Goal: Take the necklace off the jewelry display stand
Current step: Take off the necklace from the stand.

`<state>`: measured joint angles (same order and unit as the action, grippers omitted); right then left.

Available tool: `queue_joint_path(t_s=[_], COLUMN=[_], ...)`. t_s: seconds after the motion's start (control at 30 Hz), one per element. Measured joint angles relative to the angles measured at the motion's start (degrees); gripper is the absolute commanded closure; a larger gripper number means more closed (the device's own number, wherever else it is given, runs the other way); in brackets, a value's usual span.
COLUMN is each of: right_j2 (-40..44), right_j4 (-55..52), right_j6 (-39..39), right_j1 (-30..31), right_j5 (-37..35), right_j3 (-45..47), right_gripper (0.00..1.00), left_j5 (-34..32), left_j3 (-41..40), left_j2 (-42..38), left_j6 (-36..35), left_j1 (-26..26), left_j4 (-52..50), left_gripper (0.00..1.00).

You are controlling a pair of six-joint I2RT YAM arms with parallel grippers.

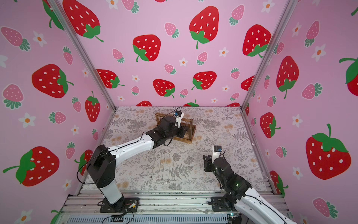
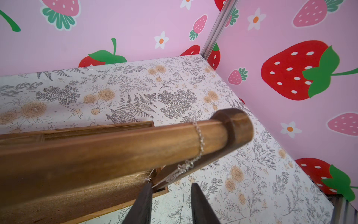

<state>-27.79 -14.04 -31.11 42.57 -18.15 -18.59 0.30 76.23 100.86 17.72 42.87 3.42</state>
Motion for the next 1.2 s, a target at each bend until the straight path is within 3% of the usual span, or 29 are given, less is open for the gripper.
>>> queue_joint_path(t_s=[0.47,0.8,1.2], right_j2=[-2.3,-2.3,-2.3], right_j4=[0.4,0.6,0.6], right_j6=[0.0,0.0,0.0], right_j1=[0.0,0.0,0.0], right_j5=[0.1,0.1,0.0], right_j3=[0.0,0.0,0.0], right_gripper=[0.66,0.66,0.66], left_j5=[-0.7,-0.1,-0.3], left_j3=[2.0,3.6,3.7], left_j2=[0.1,1.0,0.9], left_j6=[-0.4,-0.2,-0.5], left_j1=[-1.0,-1.2,-1.5], left_j4=[2.7,2.8,2.3], left_gripper=[0.74,1.0,1.0])
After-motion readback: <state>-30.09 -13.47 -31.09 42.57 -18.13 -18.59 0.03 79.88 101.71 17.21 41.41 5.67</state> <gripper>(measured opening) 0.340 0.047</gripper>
